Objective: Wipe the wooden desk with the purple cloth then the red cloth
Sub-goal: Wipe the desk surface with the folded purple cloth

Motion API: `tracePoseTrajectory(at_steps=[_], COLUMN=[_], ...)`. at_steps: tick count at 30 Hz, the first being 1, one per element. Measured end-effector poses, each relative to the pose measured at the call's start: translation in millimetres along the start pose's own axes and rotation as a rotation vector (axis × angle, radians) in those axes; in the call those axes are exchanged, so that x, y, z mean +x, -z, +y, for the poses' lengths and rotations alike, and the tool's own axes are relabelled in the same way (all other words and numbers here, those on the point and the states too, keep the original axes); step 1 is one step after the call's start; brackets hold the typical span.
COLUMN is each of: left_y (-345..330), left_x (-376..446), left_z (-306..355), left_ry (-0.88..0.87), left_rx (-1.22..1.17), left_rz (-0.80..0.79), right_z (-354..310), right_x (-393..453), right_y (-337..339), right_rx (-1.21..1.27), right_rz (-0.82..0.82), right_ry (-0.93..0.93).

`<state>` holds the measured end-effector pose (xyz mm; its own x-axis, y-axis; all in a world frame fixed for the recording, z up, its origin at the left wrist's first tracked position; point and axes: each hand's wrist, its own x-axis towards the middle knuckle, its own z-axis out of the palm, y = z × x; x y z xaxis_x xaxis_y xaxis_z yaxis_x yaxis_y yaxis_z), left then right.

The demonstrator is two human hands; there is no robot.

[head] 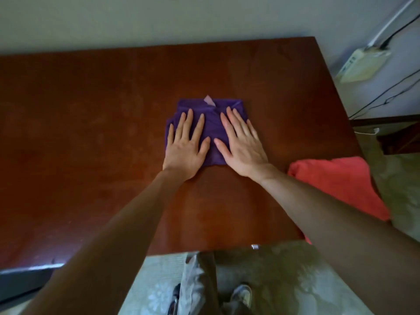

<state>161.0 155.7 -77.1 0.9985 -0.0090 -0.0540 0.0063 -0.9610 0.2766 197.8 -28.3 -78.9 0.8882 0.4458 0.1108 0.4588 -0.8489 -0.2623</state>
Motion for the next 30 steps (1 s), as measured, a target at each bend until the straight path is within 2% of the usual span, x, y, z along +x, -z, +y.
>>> tracePoseTrajectory(at_steps=[7,13,22,30], left_y=[-29,-38,-33,-21], left_x=[-134,-185,-157,-38], left_z=[56,81,74,63], left_ry=[-0.037,-0.024,-0.022,-0.045], left_rx=[-0.010,0.033,-0.011,-0.029], left_rz=[0.022,-0.001,0.044,0.038], right_z=[-7,-6,-9,29], right_x=[-149,-204,-183,-75], right_y=[10,15,12,7], right_rx=[0.004,-0.013,-0.030,-0.015], right_rz=[0.027,0.021,0.059,0.061], right_ry=[-0.006,-0.009,-0.061,-0.126])
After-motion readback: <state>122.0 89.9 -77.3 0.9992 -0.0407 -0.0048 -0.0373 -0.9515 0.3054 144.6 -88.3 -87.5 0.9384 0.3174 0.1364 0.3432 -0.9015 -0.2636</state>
